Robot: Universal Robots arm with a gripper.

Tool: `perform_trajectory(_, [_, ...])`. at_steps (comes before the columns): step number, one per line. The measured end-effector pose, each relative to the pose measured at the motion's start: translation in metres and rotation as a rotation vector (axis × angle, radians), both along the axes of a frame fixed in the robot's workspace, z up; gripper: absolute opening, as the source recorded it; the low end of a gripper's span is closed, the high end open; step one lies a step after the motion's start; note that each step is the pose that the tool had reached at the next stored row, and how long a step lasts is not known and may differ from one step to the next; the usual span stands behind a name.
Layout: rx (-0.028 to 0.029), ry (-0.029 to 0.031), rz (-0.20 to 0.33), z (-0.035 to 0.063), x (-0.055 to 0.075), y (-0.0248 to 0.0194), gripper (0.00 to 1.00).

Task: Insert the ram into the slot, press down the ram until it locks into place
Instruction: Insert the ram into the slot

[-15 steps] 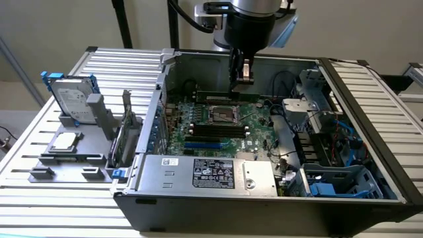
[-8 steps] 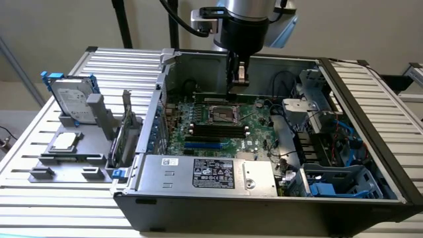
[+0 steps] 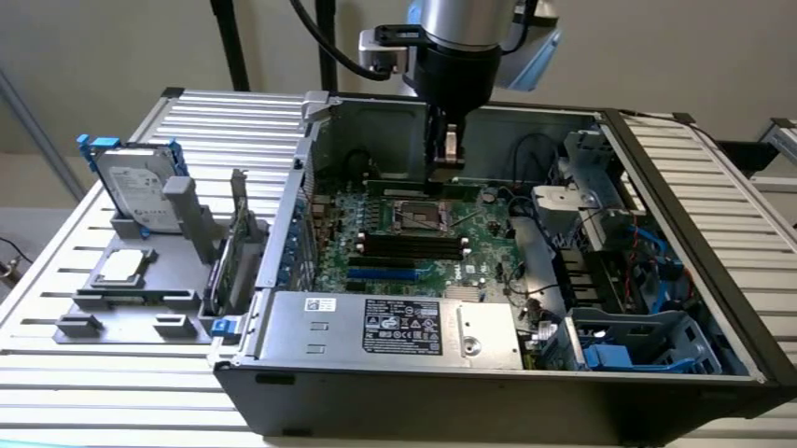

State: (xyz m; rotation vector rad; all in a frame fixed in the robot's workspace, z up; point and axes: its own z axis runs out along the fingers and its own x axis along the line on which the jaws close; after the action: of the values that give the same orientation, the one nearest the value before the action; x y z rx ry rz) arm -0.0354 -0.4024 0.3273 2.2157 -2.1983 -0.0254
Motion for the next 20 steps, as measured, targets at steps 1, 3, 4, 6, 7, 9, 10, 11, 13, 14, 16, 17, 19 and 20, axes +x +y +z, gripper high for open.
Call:
perform_trajectory(1, [-0.0015, -0.0001, -0.001, -0.0015, 0.0, 0.0002, 0.13])
perform_trajectory(3, [-0.0045, -0.0004, -0.003, -0.0046, 0.0, 0.0004, 0.13])
perform_trajectory(4, [-0.006, -0.0006, -0.004, -0.0063, 0.0, 0.0005, 0.13])
perform_trajectory(6, [-0.0091, -0.0013, -0.006, -0.0099, 0.0, 0.0005, 0.13])
perform_trajectory(7, [-0.0107, -0.0017, -0.007, -0.0115, 0.0, 0.0005, 0.13])
perform_trajectory(9, [-0.0138, -0.0023, -0.008, -0.0153, 0.0, 0.0004, 0.13])
perform_trajectory(10, [-0.0151, -0.0026, -0.009, -0.0171, -0.001, 0.0005, 0.13])
perform_trajectory(11, [-0.0165, -0.003, -0.009, -0.0189, -0.001, 0.0005, 0.13])
perform_trajectory(13, [-0.0194, -0.0038, -0.01, -0.0225, -0.002, 0.0005, 0.13])
perform_trajectory(14, [-0.0205, -0.0042, -0.01, -0.0243, -0.002, 0.0005, 0.13])
perform_trajectory(16, [-0.0221, -0.0054, -0.012, -0.028, -0.003, 0.0005, 0.13])
perform_trajectory(17, [-0.0229, -0.0056, -0.013, -0.0298, -0.004, 0.0005, 0.13])
perform_trajectory(19, [-0.024, -0.0057, -0.016, -0.0335, -0.004, 0.0007, 0.13])
perform_trajectory(20, [-0.0244, -0.0057, -0.017, -0.0353, -0.004, 0.0008, 0.13])
